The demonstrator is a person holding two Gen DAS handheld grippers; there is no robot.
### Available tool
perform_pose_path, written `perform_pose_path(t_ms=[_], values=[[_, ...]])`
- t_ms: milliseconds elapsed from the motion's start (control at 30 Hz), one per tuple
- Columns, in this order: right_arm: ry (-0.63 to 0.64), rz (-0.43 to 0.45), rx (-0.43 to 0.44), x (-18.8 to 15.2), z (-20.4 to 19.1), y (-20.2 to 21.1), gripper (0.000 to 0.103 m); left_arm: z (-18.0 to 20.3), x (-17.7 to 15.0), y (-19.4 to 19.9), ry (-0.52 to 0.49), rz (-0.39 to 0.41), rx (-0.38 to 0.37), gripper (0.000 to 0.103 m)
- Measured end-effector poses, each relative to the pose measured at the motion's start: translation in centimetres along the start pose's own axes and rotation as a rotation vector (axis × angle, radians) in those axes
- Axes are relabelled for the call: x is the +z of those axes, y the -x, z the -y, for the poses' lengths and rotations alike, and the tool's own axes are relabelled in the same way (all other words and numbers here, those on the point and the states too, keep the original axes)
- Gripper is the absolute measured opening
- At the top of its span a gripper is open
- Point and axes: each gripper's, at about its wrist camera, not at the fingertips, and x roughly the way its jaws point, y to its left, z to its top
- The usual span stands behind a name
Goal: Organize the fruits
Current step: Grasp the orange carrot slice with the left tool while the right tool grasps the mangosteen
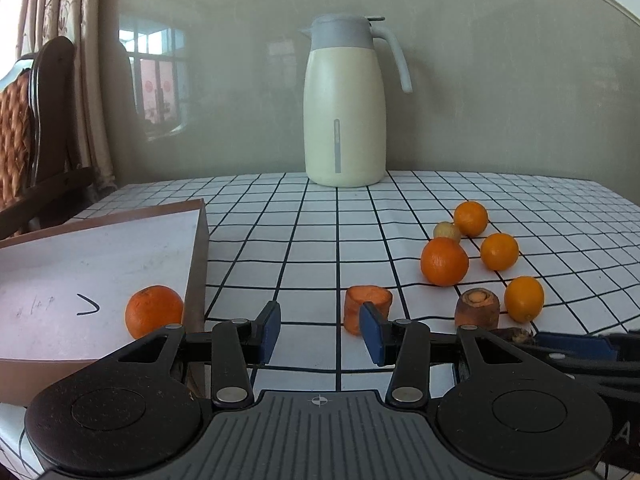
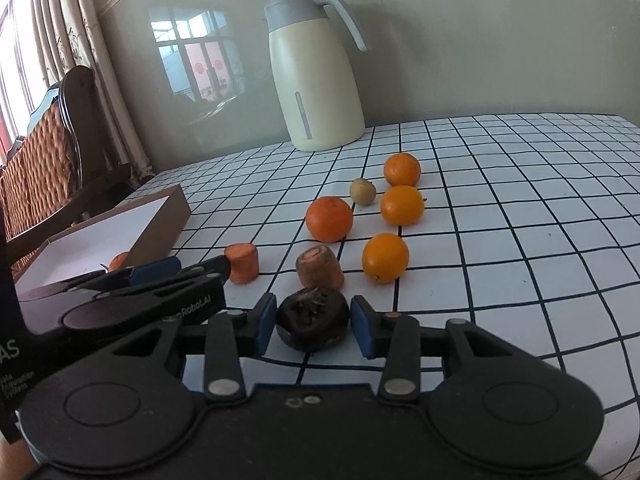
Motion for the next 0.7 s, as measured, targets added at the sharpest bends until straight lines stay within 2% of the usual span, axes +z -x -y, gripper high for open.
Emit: perform_pose_path(t_ms=[167, 433, 700], values=[[-0.048, -0.021, 0.031, 0.0, 0.8, -0.2, 0.036, 0.0, 0.1, -0.1, 0.014, 0.003, -0.007, 0.045], [-0.01, -0.015, 0.019, -0.2, 0.4, 0.2, 0.031, 0.2, 0.2, -0.3, 0.026, 0.006, -0.012, 0.046], [-0.052, 0.036, -0.094, 0.2, 2.1, 1.3, 0.031, 0.8, 0.2, -0.1, -0.004, 0.009, -0.04, 0.046]])
